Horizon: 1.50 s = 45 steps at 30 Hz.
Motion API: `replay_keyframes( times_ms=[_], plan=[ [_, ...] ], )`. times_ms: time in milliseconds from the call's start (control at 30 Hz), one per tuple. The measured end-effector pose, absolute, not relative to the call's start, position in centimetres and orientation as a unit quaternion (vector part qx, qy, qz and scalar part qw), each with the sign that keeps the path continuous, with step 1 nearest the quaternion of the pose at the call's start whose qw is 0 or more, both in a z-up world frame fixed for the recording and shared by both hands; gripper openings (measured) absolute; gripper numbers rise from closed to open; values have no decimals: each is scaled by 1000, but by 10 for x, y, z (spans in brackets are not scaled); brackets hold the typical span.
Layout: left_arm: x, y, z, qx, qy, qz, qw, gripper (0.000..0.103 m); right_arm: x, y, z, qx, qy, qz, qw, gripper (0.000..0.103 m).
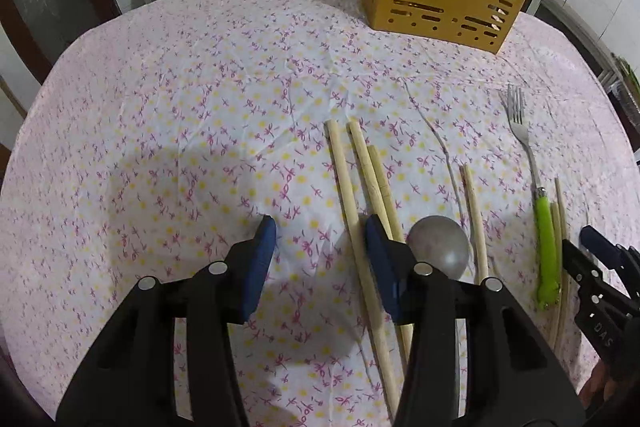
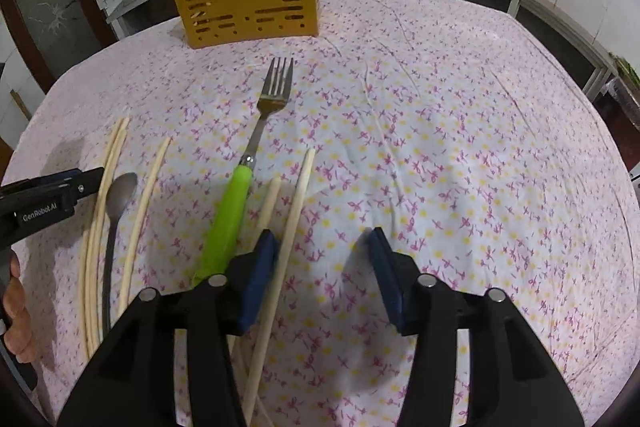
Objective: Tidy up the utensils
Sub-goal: 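Close left tool on a chopstick while right tool grasps another chopstick, then lift both chopsticks and carry them toward the yellow caddy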
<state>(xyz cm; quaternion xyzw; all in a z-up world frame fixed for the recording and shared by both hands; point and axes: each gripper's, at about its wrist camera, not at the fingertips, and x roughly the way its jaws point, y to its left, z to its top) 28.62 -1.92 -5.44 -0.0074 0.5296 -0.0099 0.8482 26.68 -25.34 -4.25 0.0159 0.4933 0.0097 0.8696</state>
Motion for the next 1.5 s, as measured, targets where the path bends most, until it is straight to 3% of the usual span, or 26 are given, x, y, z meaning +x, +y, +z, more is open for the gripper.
replay_keyframes(
  times_ms=[133,367,1333,1500],
  plan=[
    [288,-20,-54,3,530,-18,848,37,268,-259,-40,22,503,27,864,24],
    [297,-23,-50,10,555,-40,831,11,276,-257,-37,19,529,41,847,14],
    [268,-29,-57,24,458,2,889,10,245,-255,-50,60,428,-6,902,13],
    [267,-16,-54,-14,456,-14,890,8,243,-269,-52,108,420,7,901,8]
  ],
)
